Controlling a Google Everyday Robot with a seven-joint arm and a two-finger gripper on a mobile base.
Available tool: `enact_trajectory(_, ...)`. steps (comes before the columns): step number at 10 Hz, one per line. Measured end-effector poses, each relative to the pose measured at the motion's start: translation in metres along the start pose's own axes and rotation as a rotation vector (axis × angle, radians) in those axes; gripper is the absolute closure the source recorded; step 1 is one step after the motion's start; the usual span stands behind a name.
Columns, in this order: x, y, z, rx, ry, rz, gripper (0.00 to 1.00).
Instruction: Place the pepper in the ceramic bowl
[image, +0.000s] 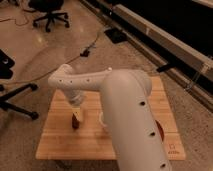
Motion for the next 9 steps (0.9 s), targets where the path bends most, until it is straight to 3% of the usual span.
enact_trajectory(9,-0.007,-0.005,0.012,-0.008,0.009,-0.016,0.2)
